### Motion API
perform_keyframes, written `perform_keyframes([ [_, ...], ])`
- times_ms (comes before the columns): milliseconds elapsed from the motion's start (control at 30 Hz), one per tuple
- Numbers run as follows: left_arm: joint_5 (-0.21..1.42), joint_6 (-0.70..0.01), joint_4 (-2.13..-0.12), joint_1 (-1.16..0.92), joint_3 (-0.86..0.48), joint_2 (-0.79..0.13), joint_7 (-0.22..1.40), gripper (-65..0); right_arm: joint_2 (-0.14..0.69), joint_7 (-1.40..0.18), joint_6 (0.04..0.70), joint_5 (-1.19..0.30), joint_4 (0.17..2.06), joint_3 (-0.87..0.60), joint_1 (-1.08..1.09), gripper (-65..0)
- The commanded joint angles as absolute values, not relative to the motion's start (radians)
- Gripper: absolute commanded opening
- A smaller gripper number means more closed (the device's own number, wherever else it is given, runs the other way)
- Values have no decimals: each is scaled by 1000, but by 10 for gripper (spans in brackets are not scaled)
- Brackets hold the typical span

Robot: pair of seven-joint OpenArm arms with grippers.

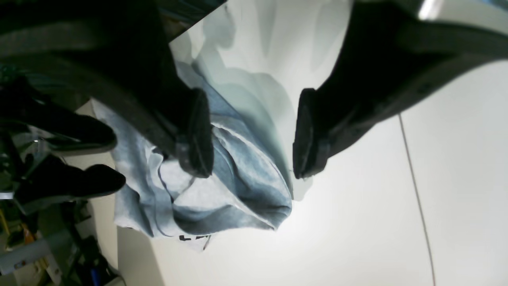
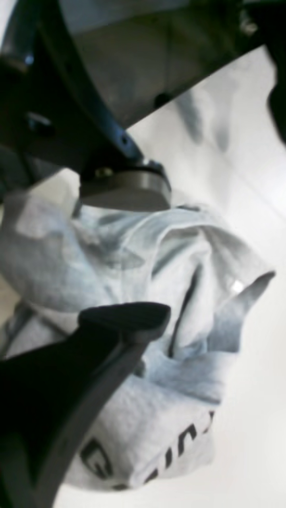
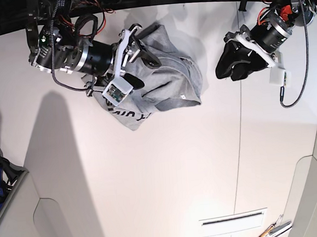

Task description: Fold the T-shirt properly

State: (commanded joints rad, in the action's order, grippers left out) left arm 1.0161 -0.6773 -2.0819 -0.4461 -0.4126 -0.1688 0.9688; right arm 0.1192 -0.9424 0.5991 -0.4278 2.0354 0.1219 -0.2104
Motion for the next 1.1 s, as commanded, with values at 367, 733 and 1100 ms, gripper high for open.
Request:
perform_keyframes([
  [367, 1016, -677, -2082, -448, -413, -169, 973, -296, 218, -838, 573, -348, 1934, 289, -211, -650],
  [733, 982, -677, -2082, -448, -413, -169, 954, -296, 218, -1056, 588, -656, 2111, 290, -215, -650],
  [1100, 989, -677, -2082, -446, -413, -169, 939, -296, 218, -1042, 591, -695, 2111, 285, -232, -381],
])
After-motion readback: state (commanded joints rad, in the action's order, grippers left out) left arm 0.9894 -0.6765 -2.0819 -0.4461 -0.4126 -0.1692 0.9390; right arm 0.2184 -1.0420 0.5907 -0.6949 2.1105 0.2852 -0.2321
